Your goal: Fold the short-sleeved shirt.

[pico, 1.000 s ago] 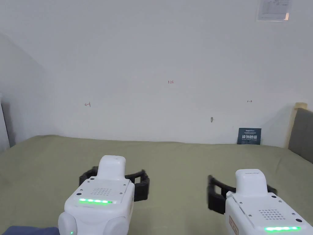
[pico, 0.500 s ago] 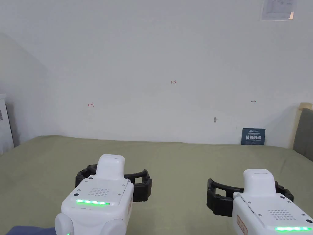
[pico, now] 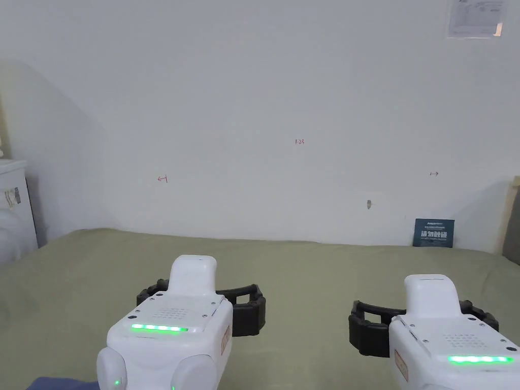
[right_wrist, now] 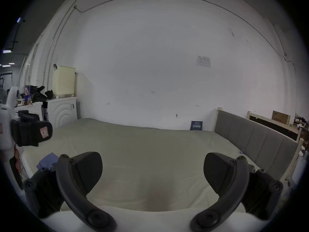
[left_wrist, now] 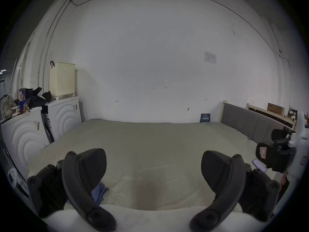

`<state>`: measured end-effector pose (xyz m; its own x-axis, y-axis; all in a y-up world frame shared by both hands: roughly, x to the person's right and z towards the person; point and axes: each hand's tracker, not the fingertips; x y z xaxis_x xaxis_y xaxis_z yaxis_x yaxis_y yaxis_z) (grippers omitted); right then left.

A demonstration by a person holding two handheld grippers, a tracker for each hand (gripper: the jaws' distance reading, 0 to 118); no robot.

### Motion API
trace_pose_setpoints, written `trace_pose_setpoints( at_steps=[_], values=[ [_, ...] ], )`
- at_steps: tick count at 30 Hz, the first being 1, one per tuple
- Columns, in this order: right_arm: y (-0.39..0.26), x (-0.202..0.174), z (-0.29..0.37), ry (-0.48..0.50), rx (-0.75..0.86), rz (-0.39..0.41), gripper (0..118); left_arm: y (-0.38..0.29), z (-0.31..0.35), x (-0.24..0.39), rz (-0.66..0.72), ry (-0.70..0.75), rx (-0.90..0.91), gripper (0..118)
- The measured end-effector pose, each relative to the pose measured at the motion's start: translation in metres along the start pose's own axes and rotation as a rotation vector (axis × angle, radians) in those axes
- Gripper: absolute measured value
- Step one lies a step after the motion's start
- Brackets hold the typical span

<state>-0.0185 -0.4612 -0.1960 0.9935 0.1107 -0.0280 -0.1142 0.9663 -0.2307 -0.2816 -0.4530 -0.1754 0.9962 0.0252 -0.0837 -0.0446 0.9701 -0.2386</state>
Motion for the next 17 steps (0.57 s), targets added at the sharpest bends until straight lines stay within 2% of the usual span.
trace_pose_setpoints(
  at_steps=[2,4,7,9,12,13,14,17],
  values=[
    [0.006,-0.004,-0.001,-0.026,-0.055,0.029,118,-0.001,0.001,-0.002,0.022,-0.016,-0.016,117],
    [0.008,-0.005,0.0,-0.009,-0.04,0.031,118,-0.002,0.001,-0.003,0.029,-0.017,-0.01,117],
    [0.007,0.001,0.001,0.059,0.019,-0.035,118,-0.004,0.001,-0.004,0.021,-0.002,-0.015,117],
    [0.009,0.003,0.0,0.053,0.011,-0.043,118,-0.005,0.001,-0.005,0.02,-0.002,-0.018,117],
    [0.003,0.002,0.005,-0.013,0.128,-0.022,117,-0.005,0.002,-0.005,0.02,-0.005,-0.016,117],
    [0.004,0.004,0.005,-0.003,0.121,-0.025,117,-0.003,0.003,-0.006,0.021,-0.006,-0.015,117],
    [0.005,0.007,0.007,0.034,0.103,-0.039,118,-0.003,0.003,-0.006,0.022,-0.009,-0.014,117],
    [0.009,0.02,0.008,0.189,-0.023,-0.162,118,-0.001,0.004,-0.006,0.033,-0.012,-0.013,117]
  ],
)
